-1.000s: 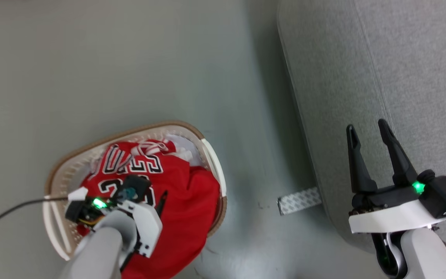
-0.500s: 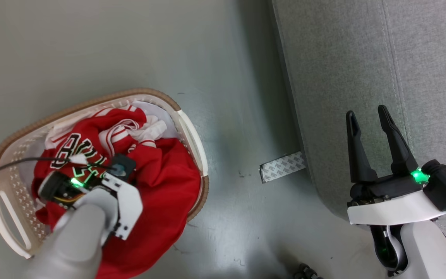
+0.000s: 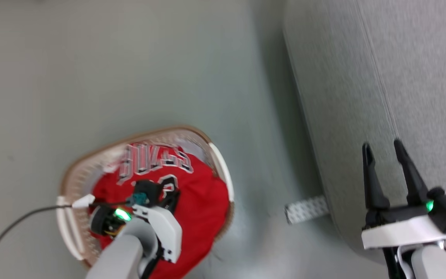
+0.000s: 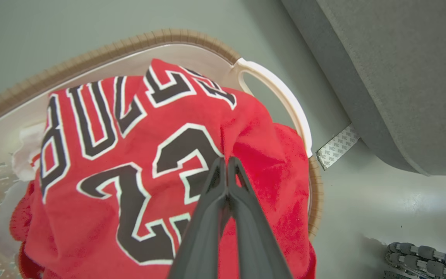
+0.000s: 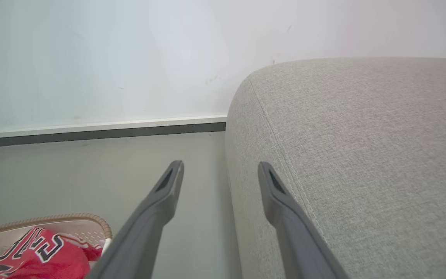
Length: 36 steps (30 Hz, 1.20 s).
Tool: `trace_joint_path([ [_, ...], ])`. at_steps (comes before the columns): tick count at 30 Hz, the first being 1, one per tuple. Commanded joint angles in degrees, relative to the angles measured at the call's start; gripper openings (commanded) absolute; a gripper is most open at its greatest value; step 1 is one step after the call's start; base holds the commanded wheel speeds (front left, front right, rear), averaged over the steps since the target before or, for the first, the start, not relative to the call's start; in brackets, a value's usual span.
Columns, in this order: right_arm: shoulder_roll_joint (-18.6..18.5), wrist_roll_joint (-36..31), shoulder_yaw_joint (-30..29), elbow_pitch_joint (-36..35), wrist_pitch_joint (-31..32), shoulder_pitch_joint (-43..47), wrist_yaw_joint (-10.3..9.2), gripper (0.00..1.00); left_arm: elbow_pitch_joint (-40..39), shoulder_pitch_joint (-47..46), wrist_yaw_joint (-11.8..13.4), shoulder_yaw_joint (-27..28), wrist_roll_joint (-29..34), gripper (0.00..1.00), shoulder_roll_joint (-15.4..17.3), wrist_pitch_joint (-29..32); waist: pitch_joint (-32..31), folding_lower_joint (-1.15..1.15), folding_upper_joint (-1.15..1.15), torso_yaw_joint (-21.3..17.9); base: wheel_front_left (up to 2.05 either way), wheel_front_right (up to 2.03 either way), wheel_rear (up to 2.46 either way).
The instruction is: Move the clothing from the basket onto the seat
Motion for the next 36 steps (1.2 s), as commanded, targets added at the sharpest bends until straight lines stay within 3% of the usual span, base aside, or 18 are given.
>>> trace_joint_path([
  [1, -0.3, -1.0, -0.4, 0.4, 0.0, 1.5, -0.12, 1.0, -1.2, 1.8, 0.0, 0.0, -1.0, 0.0, -0.4, -0.5, -7.4, 0.0, 0.0, 5.6, 0.0, 0.0, 0.0],
  [9, -0.2, -3.1, 0.0, 1.9, 0.0, 6.7, -0.12, 1.0, -15.8, 8.9, 0.2, -0.6, -5.1, 0.0, 0.1, 3.0, -18.9, 0.0, 0.0, 10.6, 0.0, 0.0, 0.0],
  [16, -0.3, -4.3, 3.6, 2.4, 0.0, 10.0, -0.12, 1.0, -34.1, 15.3, 2.0, 0.5, -7.8, 0.0, 2.7, 9.2, -25.7, 0.0, 0.0, 11.5, 0.0, 0.0, 0.0],
  [25, -0.7, -8.5, 14.5, 0.9, 0.0, 12.4, -0.12, 1.0, -52.2, 20.3, 5.8, 2.2, -9.8, 0.0, 5.5, 15.6, -29.8, 0.0, 0.0, 11.2, 0.0, 0.0, 0.0],
  [32, -4.1, -7.2, 28.5, 0.9, 0.0, 8.4, -0.13, 1.0, -57.0, 21.6, 7.3, 2.3, -9.9, 0.0, 6.5, 18.1, -31.0, 0.0, 0.0, 10.7, 0.0, 0.0, 0.0],
  [36, -4.8, -6.6, 33.7, 3.3, 0.0, 3.6, -0.13, 1.0, -58.2, 21.9, 7.4, 1.7, -9.7, 0.0, 6.7, 19.1, -31.3, 0.0, 0.0, 10.6, 0.0, 0.0, 0.0],
])
